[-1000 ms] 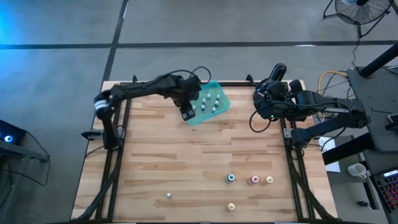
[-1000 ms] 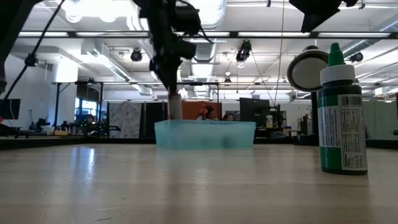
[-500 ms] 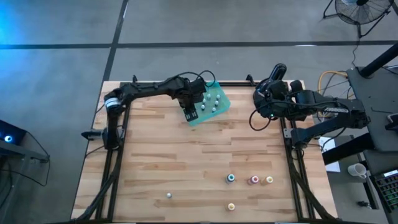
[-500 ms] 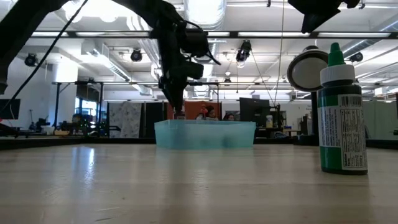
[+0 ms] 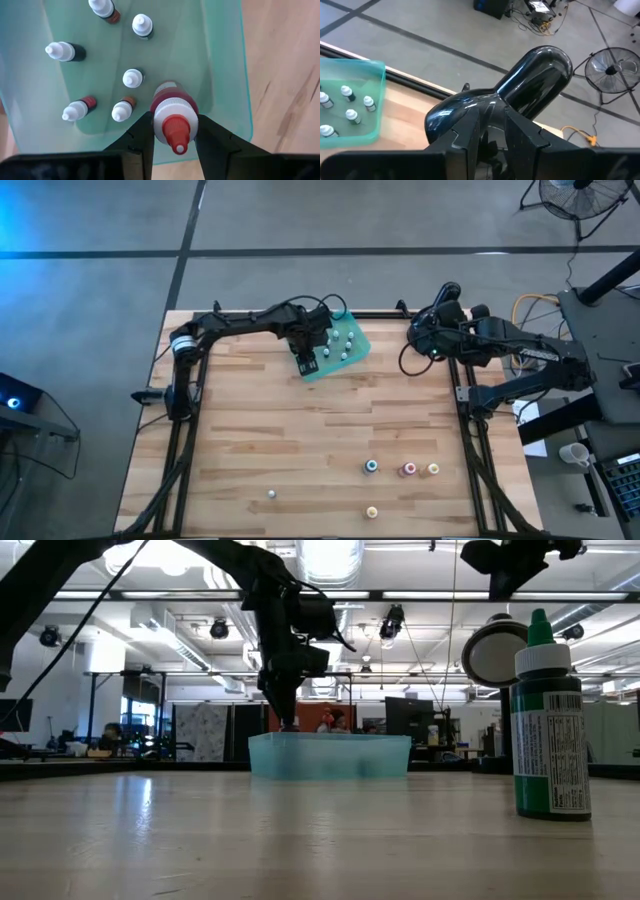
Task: Pick & Place food coloring
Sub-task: Put the orange small food coloring into the green bin, then put the red big food coloring into the green bin
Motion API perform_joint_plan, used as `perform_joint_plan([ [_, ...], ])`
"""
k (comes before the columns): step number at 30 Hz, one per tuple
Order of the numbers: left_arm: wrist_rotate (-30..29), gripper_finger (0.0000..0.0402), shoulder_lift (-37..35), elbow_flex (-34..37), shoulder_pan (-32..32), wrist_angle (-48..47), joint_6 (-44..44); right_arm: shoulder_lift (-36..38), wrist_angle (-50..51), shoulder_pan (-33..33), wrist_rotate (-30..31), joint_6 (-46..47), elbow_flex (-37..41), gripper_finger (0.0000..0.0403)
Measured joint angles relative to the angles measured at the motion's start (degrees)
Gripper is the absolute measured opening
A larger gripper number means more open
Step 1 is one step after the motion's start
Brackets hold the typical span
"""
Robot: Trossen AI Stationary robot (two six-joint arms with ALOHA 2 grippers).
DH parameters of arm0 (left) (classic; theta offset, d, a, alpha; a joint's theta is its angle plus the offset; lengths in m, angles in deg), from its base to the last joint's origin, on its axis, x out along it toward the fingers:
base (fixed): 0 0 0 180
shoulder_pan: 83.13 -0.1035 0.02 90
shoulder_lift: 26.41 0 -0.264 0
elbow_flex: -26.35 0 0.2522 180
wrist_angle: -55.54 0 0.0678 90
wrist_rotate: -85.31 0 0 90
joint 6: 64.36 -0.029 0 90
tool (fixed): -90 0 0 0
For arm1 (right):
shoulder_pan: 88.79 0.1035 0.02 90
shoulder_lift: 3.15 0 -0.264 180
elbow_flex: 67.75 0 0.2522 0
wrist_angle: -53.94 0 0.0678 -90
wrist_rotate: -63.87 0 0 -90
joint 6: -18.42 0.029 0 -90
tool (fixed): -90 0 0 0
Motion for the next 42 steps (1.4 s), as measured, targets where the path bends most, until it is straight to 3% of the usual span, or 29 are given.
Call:
perform_joint_plan([
  [16, 2.12, 0.0101, 0.32, 0.23, -0.59, 2.74, -2.59, 0.0, -0.62, -0.15, -0.03, -0.05, 0.0, 0.0082],
  [22, 1.82, 0.0142, 0.48, -0.48, -0.59, 1.8, -3.09, 0.0, -0.73, -0.15, -0.03, -0.67, 0.0, 0.0082],
  [29, -2.4, 0.0184, 0.09, -3.01, -0.52, -1.18, -3.21, 0.0, -0.76, -0.15, -0.01, -1.29, 0.0, 0.0082],
  [36, -2.66, 0.0191, -6.67, -4.61, -0.39, -1.72, -1.76, 0.0, -0.72, -0.37, -0.46, -2.14, 0.0, 0.0082],
  [42, 3.19, 0.0192, -15.59, -0.4, -0.33, 0.95, 3.86, 2.4, -1.18, -2.65, -10.17, -4.81, 0.46, 0.0078],
])
